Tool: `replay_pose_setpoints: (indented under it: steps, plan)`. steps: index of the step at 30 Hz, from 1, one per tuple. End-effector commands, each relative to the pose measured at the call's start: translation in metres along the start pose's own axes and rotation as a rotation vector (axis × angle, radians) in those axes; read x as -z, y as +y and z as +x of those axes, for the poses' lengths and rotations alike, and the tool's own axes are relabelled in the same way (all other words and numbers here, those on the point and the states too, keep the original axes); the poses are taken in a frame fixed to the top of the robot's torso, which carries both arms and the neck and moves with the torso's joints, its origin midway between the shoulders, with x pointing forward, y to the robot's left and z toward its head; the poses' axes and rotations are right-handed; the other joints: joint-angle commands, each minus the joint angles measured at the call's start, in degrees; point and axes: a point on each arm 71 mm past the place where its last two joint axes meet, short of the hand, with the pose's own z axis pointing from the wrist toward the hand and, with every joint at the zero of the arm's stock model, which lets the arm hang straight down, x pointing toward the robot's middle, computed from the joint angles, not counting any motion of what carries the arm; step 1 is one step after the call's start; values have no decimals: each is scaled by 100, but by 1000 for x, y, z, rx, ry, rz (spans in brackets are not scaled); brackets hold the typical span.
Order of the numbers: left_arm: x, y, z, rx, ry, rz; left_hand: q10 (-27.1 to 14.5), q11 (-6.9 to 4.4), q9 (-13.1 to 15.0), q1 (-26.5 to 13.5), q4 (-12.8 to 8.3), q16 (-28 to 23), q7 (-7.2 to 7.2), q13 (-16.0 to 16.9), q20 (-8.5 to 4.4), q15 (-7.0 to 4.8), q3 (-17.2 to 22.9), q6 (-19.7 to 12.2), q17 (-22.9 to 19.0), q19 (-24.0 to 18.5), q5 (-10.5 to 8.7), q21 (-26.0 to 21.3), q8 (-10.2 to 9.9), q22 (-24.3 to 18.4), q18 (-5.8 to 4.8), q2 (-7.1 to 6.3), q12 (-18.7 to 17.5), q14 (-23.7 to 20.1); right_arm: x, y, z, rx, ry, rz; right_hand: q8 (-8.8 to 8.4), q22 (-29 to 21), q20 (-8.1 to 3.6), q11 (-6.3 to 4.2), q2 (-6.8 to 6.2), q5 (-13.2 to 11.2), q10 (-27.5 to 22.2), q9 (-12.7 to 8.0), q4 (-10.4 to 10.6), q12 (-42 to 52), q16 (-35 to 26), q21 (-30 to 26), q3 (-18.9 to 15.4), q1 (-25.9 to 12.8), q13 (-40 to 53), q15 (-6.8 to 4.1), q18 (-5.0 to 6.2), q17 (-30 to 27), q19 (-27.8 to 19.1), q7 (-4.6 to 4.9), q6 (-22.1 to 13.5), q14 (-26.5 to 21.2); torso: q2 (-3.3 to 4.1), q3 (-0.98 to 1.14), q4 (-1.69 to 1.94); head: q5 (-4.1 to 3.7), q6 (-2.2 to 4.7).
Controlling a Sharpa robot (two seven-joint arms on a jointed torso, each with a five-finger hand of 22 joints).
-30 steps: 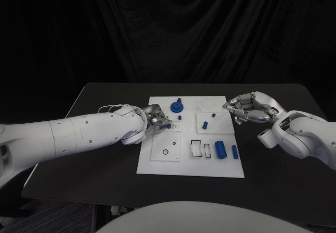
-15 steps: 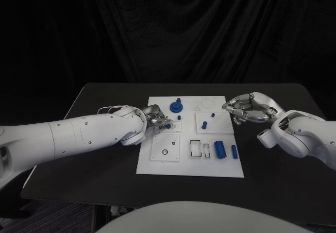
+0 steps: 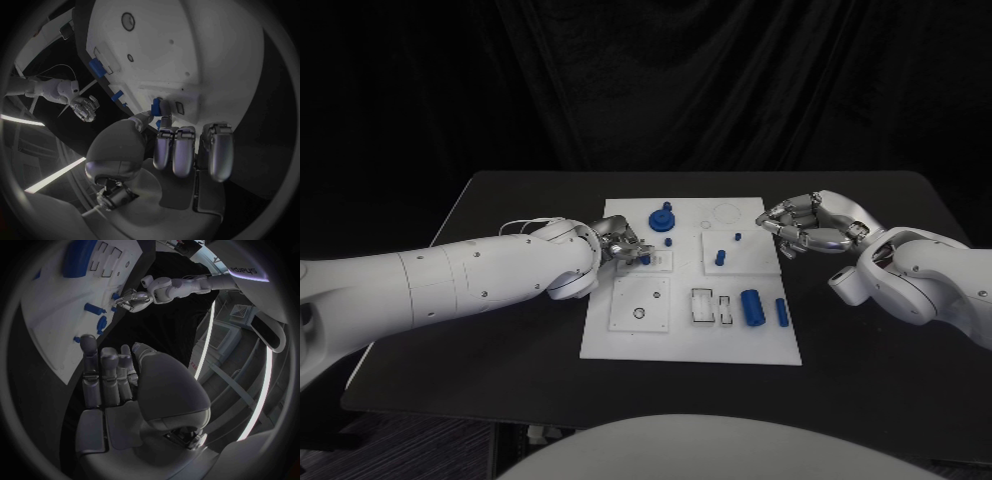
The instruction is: Assemble the parts on the task board
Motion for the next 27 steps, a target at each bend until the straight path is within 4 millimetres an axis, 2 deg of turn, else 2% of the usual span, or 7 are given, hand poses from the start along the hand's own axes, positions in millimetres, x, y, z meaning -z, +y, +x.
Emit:
replay_pose_setpoints:
  steps: [1,7,16,21,24,27]
  plan:
    - [0,1,6,-11,37,3,604,3,8,290,-226,15,-28,1509,-18,-7,84,5,1509,-7,468,-24,-48,374,7,-27,20,615,0,-2,2,-10,16,23,24,-7,7,-3,-17,37,-31,-5,1,-6,-36,-40,30,46,-8,-11,108,-10,-46,11,-32,-42,-1,3,1,1,0]
    - [0,1,8,-14,49,7,604,0,27,408,-383,15,-31,1509,-22,-9,172,6,1509,-6,692,-28,-74,380,7,-58,20,615,0,-2,2,-12,19,26,25,-11,7,-3,-16,39,-41,-5,2,-11,-39,-51,31,45,-17,-11,110,-14,-52,12,-33,-45,1,0,7,-15,0]
    - [0,0,9,-17,60,12,604,-2,33,429,-425,15,-32,1509,-22,-10,192,6,1509,-5,728,-29,-80,382,6,-76,20,615,0,-3,3,-13,23,29,27,-16,7,-2,-15,41,-49,-5,2,-15,-43,-66,32,44,-24,-11,112,-18,-60,13,-34,-49,3,1,7,-40,0]
    - [1,0,9,-17,61,14,604,1,42,421,-451,15,-31,1509,-22,-8,201,16,1509,-1,649,-28,-85,391,5,-83,20,615,0,-3,3,-14,24,31,27,-16,7,-2,-15,41,-49,-5,2,-15,-43,-66,32,44,-24,-11,112,-18,-60,13,-34,-49,5,4,7,-40,0]
    - [1,-1,8,-11,45,25,604,-12,90,621,-693,15,-42,1509,-32,-20,393,7,1509,9,692,-25,-84,409,2,-68,20,615,0,-3,3,-14,25,32,28,-24,7,-1,-15,42,-56,-5,2,-18,-51,-89,33,43,-30,-11,116,-25,-72,14,-35,-56,5,3,4,-37,0]
    - [2,-2,5,-2,6,49,604,-12,102,629,-709,15,-41,1509,-32,-21,420,21,1509,18,695,-18,-75,424,-2,-55,20,615,0,-3,3,-14,25,32,28,-24,7,-1,-15,42,-56,-5,2,-18,-51,-89,33,43,-30,-11,116,-25,-72,14,-35,-56,3,1,1,-37,0]
